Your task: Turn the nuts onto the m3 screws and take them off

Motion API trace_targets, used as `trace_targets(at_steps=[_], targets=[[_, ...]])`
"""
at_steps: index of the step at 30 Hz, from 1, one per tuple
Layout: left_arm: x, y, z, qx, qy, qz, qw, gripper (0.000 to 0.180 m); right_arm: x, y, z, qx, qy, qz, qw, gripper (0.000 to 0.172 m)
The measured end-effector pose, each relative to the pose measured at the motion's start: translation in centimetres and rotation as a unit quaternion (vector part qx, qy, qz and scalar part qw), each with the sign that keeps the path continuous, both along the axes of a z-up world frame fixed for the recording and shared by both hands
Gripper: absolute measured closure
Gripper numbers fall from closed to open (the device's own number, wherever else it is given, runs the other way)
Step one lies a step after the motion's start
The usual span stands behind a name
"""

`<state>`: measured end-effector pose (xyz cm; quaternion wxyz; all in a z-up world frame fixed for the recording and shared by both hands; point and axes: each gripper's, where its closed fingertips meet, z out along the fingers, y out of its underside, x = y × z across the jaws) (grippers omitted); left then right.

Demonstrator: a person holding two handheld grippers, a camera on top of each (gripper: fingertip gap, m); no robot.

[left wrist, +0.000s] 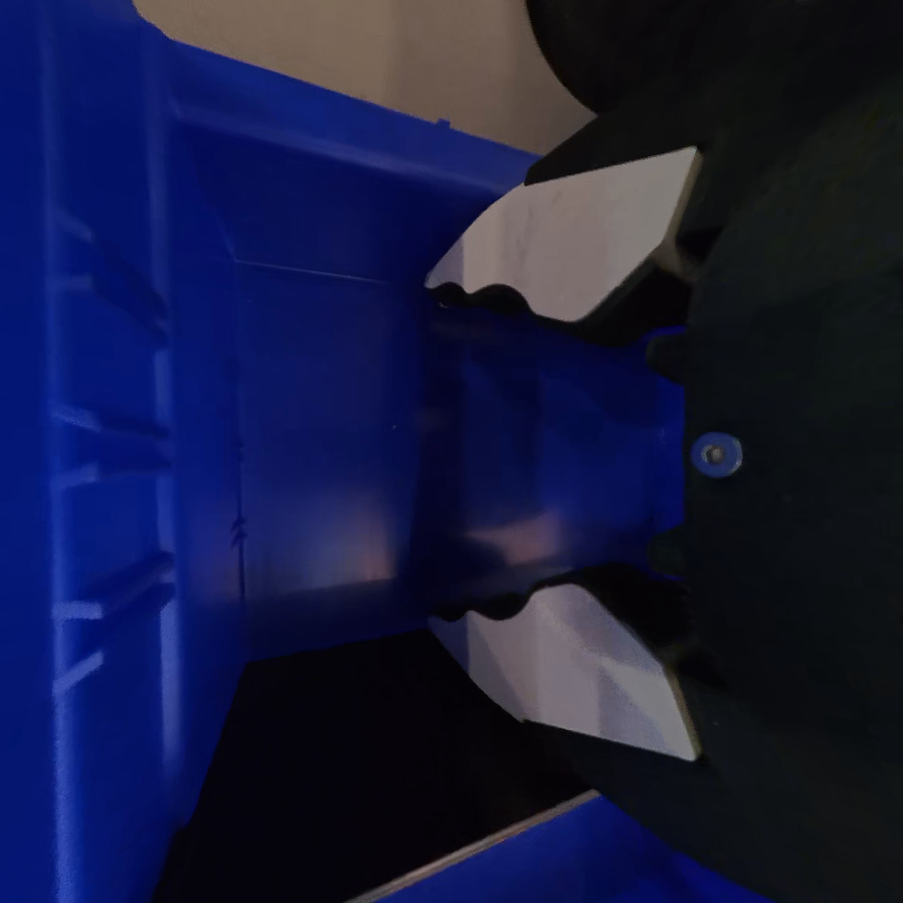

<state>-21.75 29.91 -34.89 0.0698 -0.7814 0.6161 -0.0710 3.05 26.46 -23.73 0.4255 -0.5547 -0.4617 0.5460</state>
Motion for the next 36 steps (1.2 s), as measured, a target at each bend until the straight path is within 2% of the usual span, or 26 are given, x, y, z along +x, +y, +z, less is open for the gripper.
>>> trace_targets(at_steps=[11,12,14,18,25,31,36], targets=[[-0.3,0.4,0.1,0.023,0.037,-0.036,0.998,0.066,0.0,0.0,0.0,0.000,0.000,0.000,1.000,0.170],[-0.4,0.6,0.3,0.039,0.045,-0.038,0.998,0.069,0.0,0.0,0.0,0.000,0.000,0.001,1.000,0.170],[-1.2,1.7,1.1,0.085,0.064,-0.040,0.993,0.090,0.0,0.0,0.0,0.000,-0.001,0.001,1.000,0.170],[-1.9,1.5,2.1,0.085,0.054,-0.013,0.995,0.085,-0.1,-0.1,-0.1,0.001,-0.002,0.001,1.000,0.170],[-2.3,-0.5,3.0,0.052,0.040,-0.022,0.998,0.113,-0.1,-0.2,-0.1,0.003,-0.006,0.003,1.000,0.169],[-3.5,-1.9,1.6,0.013,0.100,-0.025,0.995,0.140,-0.2,-0.2,-0.2,0.004,-0.008,0.004,1.000,0.169],[-4.2,-2.5,0.6,-0.015,0.142,-0.029,0.989,0.148,-0.3,-0.3,-0.3,0.008,-0.012,0.006,1.000,0.169]])
